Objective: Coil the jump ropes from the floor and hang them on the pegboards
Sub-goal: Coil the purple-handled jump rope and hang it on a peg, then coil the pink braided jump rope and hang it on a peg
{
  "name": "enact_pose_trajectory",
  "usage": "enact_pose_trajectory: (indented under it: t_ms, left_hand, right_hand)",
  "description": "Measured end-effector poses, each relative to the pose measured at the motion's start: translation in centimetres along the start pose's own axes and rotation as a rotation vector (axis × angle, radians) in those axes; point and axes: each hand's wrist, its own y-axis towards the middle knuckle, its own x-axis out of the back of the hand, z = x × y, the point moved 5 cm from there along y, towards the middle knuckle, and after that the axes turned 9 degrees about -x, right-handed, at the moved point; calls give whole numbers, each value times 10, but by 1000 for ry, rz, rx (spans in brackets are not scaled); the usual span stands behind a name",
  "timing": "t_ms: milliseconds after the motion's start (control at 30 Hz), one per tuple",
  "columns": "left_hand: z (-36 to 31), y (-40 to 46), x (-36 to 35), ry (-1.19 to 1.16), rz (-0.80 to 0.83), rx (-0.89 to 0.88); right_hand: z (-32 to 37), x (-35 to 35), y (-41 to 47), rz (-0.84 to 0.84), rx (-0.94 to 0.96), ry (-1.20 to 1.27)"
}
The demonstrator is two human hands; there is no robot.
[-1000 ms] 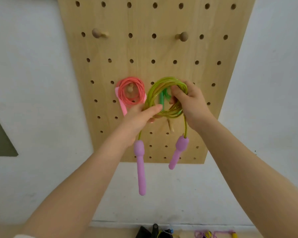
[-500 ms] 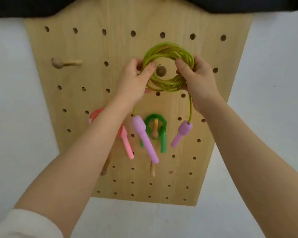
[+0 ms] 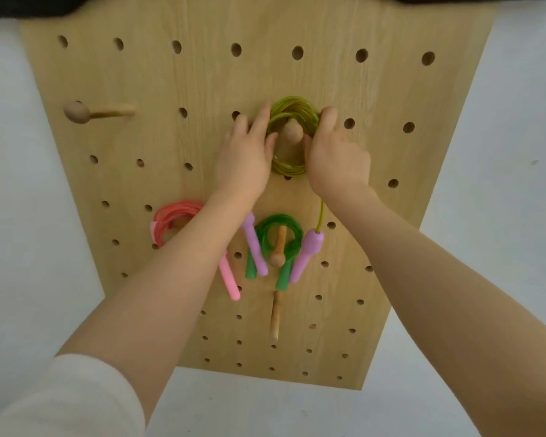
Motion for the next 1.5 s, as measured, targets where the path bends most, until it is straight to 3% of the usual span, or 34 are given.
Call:
enact_pose_trajectory:
  t_ms: [67, 133, 233, 400, 467, 600, 667, 900, 1100, 1367, 1500]
  left_hand:
    - [-3, -7, -1, 135, 61, -19]
    - [-4, -11, -4, 75, 161, 1]
    - [-10, -12, 0, -87, 240, 64]
    - [-23, -27, 20, -261, 271, 103]
    - [-28, -35, 33, -301, 257, 88]
    - [-28, -73, 61, -304, 236, 23]
    - [-18, -105, 68, -286, 275, 36]
    - [44, -271, 58, -284, 618, 163]
    - [79, -430, 45, -261, 946, 389]
    - [102, -577, -6, -190, 1204, 565]
    - [84, -622, -64, -185, 1247, 631]
  right_hand:
    - [-4, -3, -3, 33, 3, -136]
    - [-9, -5, -9, 118, -17, -175]
    - [-15, -5, -19, 257, -163, 47]
    - [-14, 12, -38, 268, -248, 219]
    - [-12, 22, -44, 242, -254, 272]
    - [-5, 43, -79, 9, -160, 363]
    - [0, 40, -111, -1, -154, 406]
    - [14, -25, -259, 293, -187, 304]
    - [-14, -101, -393, 721, -339, 262]
    - [-118, -208, -538, 1117, -520, 63]
    - [-197, -244, -592, 1246, -575, -36]
